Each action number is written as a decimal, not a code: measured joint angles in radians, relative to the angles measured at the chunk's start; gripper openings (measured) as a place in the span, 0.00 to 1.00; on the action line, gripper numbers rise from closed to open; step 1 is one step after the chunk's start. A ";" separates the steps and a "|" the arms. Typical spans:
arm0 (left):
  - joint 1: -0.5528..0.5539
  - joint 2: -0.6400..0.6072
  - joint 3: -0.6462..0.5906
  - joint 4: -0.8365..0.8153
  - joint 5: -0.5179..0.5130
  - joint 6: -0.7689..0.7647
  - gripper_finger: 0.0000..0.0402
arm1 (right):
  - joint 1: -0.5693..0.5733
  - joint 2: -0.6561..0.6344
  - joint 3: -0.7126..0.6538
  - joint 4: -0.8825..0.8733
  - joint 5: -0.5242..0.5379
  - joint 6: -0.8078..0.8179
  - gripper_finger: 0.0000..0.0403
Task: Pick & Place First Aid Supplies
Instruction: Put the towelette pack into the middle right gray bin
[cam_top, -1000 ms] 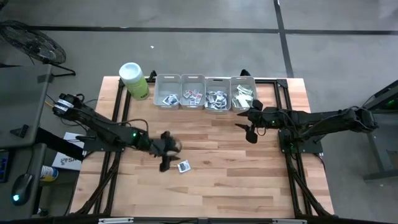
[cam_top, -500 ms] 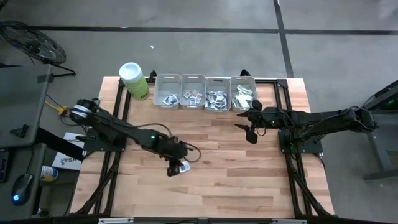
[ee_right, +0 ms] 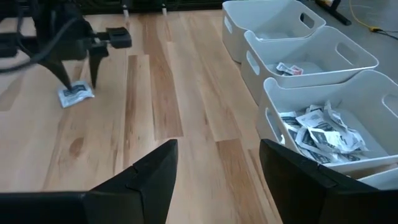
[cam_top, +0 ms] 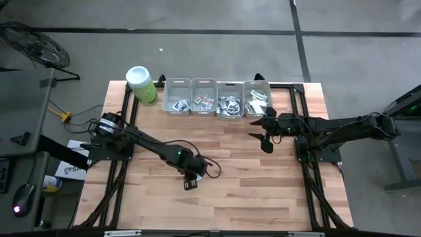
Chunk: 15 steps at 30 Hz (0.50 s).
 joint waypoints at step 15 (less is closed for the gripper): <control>-0.012 0.115 0.006 -0.034 -0.017 -0.064 0.25 | 0.041 0.000 0.000 -0.007 -0.034 0.061 0.55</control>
